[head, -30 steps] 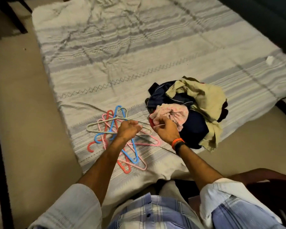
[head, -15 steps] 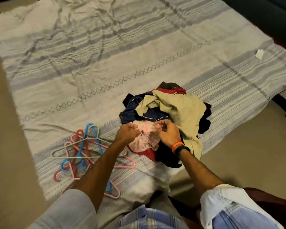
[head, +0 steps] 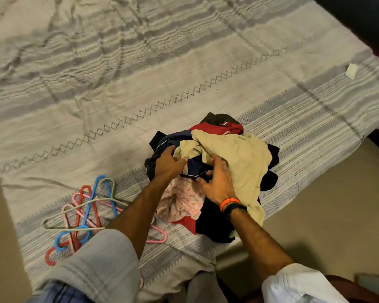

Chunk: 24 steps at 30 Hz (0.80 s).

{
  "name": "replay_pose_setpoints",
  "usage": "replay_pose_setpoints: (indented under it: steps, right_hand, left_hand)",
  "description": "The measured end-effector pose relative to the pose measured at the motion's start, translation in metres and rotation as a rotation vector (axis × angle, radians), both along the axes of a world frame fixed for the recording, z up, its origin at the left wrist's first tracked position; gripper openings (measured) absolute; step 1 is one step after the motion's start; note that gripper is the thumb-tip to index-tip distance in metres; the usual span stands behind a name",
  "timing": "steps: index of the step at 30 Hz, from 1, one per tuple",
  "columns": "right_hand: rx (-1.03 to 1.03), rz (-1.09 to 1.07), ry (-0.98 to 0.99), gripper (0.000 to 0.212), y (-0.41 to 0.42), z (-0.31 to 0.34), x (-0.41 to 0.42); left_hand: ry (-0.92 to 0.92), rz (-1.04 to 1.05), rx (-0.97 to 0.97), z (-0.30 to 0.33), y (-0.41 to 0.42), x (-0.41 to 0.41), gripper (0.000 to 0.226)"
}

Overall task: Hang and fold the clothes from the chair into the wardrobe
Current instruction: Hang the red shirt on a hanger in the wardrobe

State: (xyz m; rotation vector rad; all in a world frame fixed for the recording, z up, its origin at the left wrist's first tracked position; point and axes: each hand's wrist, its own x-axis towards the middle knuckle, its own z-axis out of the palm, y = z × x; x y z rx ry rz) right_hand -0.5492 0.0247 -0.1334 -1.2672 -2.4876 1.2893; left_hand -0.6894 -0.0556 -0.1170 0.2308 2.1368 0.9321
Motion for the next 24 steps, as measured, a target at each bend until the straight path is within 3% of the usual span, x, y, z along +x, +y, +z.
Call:
replay_pose_setpoints:
  steps: [2, 4, 6, 8, 11, 14, 16, 18, 20, 22, 24]
  right_hand:
    - [0.064, 0.068, -0.063, 0.108, 0.002, -0.002, 0.000]
    - [0.179, 0.053, -0.093, 0.121, 0.001, 0.000, 0.001]
    - [0.264, -0.044, -0.080, 0.118, 0.003, -0.001, 0.003]
    - [0.250, -0.123, -0.073, 0.105, 0.010, -0.005, 0.008]
    - [0.231, -0.081, -0.142, 0.077, 0.019, -0.015, 0.011]
    - [0.251, 0.000, -0.278, 0.060, 0.019, -0.020, -0.002]
    - [0.247, 0.083, -0.374, 0.070, 0.026, -0.023, -0.009]
    - [0.255, 0.135, -0.497, 0.100, 0.054, -0.028, -0.005]
    - [0.230, 0.018, -0.626, 0.121, 0.096, -0.029, 0.011]
    - [0.133, -0.219, -0.696, 0.125, 0.144, -0.021, 0.027]
    - [0.111, -0.258, -0.687, 0.106, 0.168, -0.012, 0.034]
  left_hand:
    - [-0.153, -0.034, 0.065, 0.009, 0.010, 0.009, 0.036]
    - [-0.444, -0.096, 0.172, 0.021, 0.017, 0.017, 0.033]
    - [-0.628, -0.159, 0.245, 0.026, 0.017, 0.019, 0.033]
    - [-0.642, -0.211, 0.255, 0.026, 0.011, 0.013, 0.032]
    - [-0.556, -0.290, 0.206, 0.023, -0.001, 0.005, 0.027]
    - [-0.448, -0.272, 0.190, 0.011, -0.006, 0.002, 0.041]
    - [-0.235, -0.307, 0.184, -0.002, -0.007, 0.000, 0.047]
    - [0.035, -0.500, 0.051, -0.014, -0.010, -0.004, 0.063]
    - [0.147, -0.736, -0.146, -0.022, -0.016, -0.006, 0.078]
    - [0.176, -0.860, -0.304, -0.028, -0.021, -0.006, 0.079]
    - [0.242, -0.839, -0.352, -0.035, -0.021, -0.001, 0.072]
